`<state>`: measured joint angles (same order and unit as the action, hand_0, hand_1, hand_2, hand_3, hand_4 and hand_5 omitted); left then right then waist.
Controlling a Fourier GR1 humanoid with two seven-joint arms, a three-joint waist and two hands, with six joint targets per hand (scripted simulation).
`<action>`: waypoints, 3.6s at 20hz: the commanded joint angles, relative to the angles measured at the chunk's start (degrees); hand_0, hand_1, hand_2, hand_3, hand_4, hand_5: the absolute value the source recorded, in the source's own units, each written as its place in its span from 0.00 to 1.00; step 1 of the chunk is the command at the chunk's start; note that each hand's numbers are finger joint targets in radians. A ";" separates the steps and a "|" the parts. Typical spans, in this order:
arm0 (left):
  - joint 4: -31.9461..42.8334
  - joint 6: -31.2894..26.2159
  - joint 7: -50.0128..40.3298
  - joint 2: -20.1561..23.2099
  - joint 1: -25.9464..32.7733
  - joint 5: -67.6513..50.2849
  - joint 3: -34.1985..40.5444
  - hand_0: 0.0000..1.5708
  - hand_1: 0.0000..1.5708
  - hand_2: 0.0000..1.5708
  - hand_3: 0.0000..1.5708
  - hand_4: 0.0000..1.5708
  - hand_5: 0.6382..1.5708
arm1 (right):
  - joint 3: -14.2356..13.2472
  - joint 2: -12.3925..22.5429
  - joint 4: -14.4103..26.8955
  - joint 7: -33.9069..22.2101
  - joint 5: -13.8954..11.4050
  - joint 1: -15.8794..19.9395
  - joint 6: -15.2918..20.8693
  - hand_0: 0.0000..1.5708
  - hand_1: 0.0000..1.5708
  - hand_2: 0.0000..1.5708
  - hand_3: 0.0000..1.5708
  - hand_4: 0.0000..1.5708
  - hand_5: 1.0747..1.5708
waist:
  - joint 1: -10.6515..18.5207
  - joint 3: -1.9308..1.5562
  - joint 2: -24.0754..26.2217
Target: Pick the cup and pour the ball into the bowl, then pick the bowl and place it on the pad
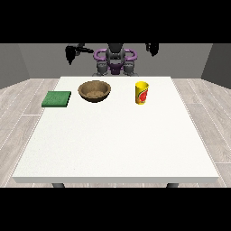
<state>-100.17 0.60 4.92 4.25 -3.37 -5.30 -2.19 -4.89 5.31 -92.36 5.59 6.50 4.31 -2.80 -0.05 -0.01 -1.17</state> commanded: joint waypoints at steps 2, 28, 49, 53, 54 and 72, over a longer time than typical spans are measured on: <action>7.27 1.55 3.88 2.24 -8.37 2.21 5.12 0.00 0.00 0.00 0.00 0.00 0.71 | -1.68 1.44 3.68 4.67 1.00 4.36 -2.32 0.00 0.00 0.00 0.00 0.00 0.98 | -2.60 0.00 -8.07; 51.39 4.03 32.78 2.21 -24.51 5.31 13.23 0.00 0.00 0.00 0.00 0.00 0.67 | -9.41 10.62 21.52 14.42 5.31 12.51 -12.77 0.00 0.00 0.00 0.00 0.00 0.98 | -6.96 0.03 -12.25; 58.39 28.80 29.69 5.85 -30.18 23.63 7.46 0.85 0.85 1.00 1.00 0.62 0.96 | -16.37 19.93 33.76 16.10 8.63 16.34 -18.58 0.00 0.00 0.00 0.00 0.00 0.97 | -6.99 -0.09 -9.66; 54.97 29.79 19.46 3.83 -30.78 31.46 -0.24 0.88 0.88 1.00 1.00 0.65 0.96 | -17.51 20.38 41.87 19.80 6.79 13.23 -18.66 0.00 0.00 0.05 0.00 0.00 0.98 | -1.84 -0.16 -2.83; 55.48 30.29 14.53 2.39 -32.11 33.68 -2.15 0.88 0.88 1.00 1.00 0.66 0.96 | -16.26 18.51 41.77 17.87 6.15 12.81 -16.98 0.00 0.00 0.00 0.00 0.00 0.98 | -1.85 -0.18 0.68; 50.61 29.66 -13.66 -4.14 -37.83 64.69 -18.89 0.69 0.69 1.00 1.00 0.61 1.00 | -19.02 22.97 54.13 27.01 5.32 11.73 -20.20 0.00 0.00 0.04 0.00 0.00 0.96 | 3.09 -0.07 1.15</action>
<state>-48.65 30.92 -3.05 1.64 -37.73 53.41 -18.00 -23.69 28.05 -40.52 29.93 12.21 15.15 -22.68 2.73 -0.06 1.77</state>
